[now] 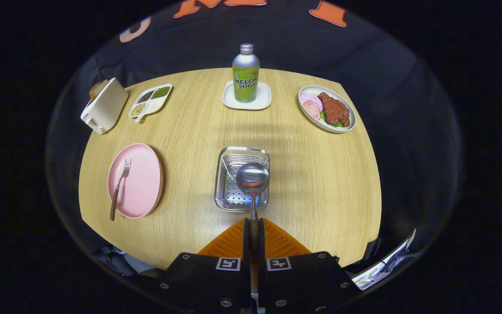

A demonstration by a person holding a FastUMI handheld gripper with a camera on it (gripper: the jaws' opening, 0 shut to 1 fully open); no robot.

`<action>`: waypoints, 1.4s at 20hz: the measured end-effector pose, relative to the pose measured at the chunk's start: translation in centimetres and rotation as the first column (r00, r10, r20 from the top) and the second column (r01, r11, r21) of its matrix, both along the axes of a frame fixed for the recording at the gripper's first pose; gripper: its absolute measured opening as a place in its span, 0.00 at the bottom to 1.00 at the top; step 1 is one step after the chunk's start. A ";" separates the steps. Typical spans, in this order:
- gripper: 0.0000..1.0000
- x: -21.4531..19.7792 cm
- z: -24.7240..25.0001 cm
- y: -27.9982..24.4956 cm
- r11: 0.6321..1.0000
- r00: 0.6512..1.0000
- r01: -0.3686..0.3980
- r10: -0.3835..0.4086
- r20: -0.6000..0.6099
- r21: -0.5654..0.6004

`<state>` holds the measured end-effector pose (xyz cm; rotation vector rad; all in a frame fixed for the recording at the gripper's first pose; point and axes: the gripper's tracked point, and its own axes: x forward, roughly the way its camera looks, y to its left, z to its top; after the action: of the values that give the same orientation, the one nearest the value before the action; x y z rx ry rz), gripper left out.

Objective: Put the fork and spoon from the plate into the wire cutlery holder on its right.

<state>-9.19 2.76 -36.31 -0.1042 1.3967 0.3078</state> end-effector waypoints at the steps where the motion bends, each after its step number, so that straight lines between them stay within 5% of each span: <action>1: 0.08 0.0 -0.2 0.2 1.000 1.000 0.006 -0.006 -0.012 0.001; 11: 0.10 3.4 0.5 1.3 0.995 0.993 0.079 -0.084 0.085 0.060; 17: 0.11 7.7 6.4 0.4 0.983 0.930 0.124 -0.163 0.330 0.138; 21: 0.18 10.2 11.4 0.1 0.968 0.840 0.139 -0.227 0.492 0.210; 25: 0.33 11.7 16.5 0.1 0.958 0.715 0.127 -0.269 0.645 0.259; 28: 0.35 12.3 20.3 0.5 0.940 0.613 0.125 -0.325 0.720 0.317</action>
<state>3.07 3.25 -16.03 0.1381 0.4885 0.1740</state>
